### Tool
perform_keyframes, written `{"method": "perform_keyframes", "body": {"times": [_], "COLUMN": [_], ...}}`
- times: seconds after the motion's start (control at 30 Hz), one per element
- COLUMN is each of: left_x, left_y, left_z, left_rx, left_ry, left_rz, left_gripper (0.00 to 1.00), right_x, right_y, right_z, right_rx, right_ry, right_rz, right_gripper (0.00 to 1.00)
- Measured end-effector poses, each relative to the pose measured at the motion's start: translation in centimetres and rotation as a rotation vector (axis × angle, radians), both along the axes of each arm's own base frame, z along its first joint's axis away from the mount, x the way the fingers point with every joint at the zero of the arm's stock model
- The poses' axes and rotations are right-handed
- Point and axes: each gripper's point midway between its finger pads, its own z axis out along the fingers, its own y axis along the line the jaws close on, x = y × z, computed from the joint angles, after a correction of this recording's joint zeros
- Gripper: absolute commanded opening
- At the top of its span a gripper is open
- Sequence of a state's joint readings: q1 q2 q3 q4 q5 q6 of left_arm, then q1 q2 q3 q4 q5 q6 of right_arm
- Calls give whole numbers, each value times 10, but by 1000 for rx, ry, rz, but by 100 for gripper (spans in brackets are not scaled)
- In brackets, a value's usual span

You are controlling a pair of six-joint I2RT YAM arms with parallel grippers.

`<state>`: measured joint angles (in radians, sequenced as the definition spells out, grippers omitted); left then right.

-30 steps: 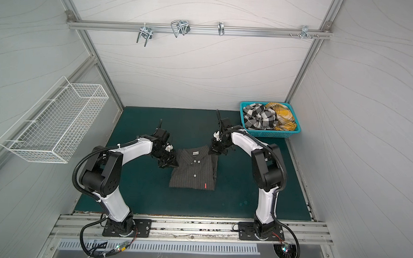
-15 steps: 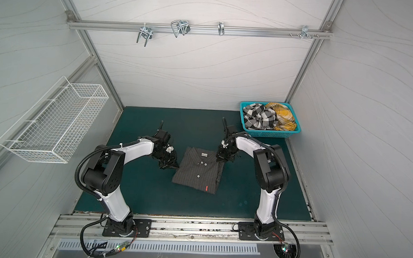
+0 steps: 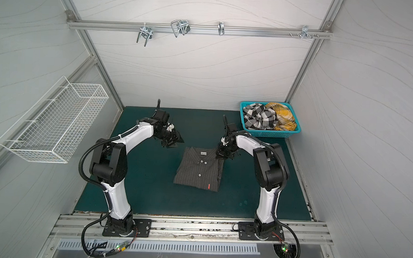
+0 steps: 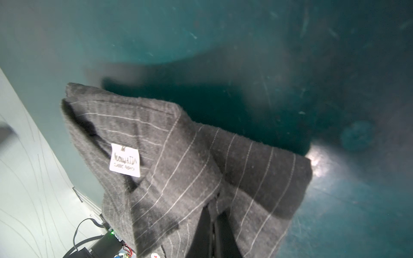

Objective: Fold and stack the long sleeve shirts

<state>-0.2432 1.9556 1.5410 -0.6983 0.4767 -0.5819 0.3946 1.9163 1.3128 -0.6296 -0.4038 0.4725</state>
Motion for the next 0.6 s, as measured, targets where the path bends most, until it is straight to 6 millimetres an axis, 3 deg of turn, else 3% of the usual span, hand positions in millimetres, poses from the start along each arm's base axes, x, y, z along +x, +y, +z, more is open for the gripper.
{"method": "perform_keyframes", "body": {"times": [0.1,0.3,0.6], "left_x": [11,-5,-5], "left_y": [-8,-7,-17], "left_z": [-16,-67,-70], "left_rx": [-1,28,-21], "left_ry": [22,167,186], "left_rz": [-12,-13,4], "left_gripper": [42,38,29], "right_x": [1,1,-1], "right_y": [2,3,6], "right_z": [1,-3,-2], "right_rx": [1,-3,-4], "right_ry": [0,10,10], "right_rz": [5,8,17], "right_gripper": [0,0,0]}}
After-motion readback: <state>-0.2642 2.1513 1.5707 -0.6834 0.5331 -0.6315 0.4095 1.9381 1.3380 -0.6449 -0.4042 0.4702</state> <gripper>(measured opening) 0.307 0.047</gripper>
